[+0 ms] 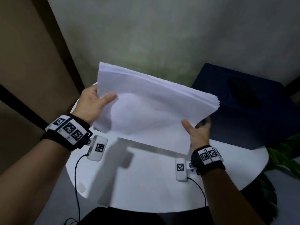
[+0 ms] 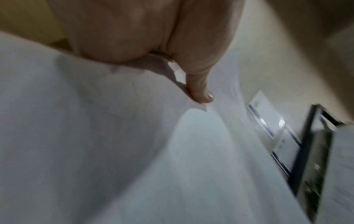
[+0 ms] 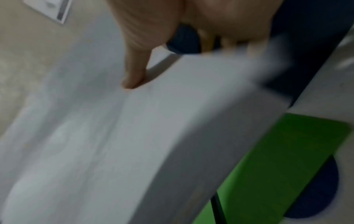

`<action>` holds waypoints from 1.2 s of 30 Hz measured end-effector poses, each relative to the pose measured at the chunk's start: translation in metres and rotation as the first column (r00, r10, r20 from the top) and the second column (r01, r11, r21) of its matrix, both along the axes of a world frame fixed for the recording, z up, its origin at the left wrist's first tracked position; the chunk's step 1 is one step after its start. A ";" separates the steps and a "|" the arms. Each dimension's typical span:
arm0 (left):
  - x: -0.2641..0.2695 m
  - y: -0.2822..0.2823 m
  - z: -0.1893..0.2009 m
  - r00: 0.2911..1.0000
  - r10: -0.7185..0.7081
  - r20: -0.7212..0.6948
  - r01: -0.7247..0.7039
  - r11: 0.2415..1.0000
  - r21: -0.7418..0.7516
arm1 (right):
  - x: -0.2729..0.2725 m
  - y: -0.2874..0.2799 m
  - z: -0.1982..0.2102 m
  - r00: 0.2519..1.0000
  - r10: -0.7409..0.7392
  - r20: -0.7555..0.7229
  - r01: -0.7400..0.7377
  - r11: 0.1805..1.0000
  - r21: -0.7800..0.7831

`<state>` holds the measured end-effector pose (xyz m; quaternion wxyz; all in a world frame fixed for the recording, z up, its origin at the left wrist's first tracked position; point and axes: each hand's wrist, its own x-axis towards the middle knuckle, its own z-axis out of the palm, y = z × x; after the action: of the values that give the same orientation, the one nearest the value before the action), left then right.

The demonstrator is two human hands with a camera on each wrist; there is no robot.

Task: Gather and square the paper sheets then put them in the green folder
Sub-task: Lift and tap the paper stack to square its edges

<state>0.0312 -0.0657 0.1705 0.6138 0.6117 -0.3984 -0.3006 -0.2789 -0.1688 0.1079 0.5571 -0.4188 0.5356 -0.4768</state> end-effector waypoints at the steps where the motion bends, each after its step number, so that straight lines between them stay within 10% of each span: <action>1: -0.001 0.000 -0.007 0.999 0.013 -0.046 -0.013 1.000 0.006 | -0.002 -0.003 0.002 0.999 0.044 -0.003 -0.044 0.999 -0.007; 7: -0.021 0.008 -0.053 0.985 0.165 0.048 -0.166 0.986 0.019 | -0.014 0.008 0.007 0.989 -0.031 -0.142 0.008 0.988 -0.154; 13: -0.021 0.032 -0.096 0.999 0.003 0.045 -0.011 0.981 0.192 | -0.025 0.038 -0.034 0.961 0.010 -0.275 -0.037 0.995 -0.091; 36: -0.028 0.028 -0.082 0.993 0.107 0.042 -0.111 0.989 0.098 | -0.019 0.043 -0.014 0.953 -0.107 -0.285 0.020 0.956 -0.293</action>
<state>0.0030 -0.0382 0.0889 0.5906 0.6678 -0.3600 -0.2750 -0.2980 -0.1262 0.0936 0.3876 -0.5444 0.5519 -0.4988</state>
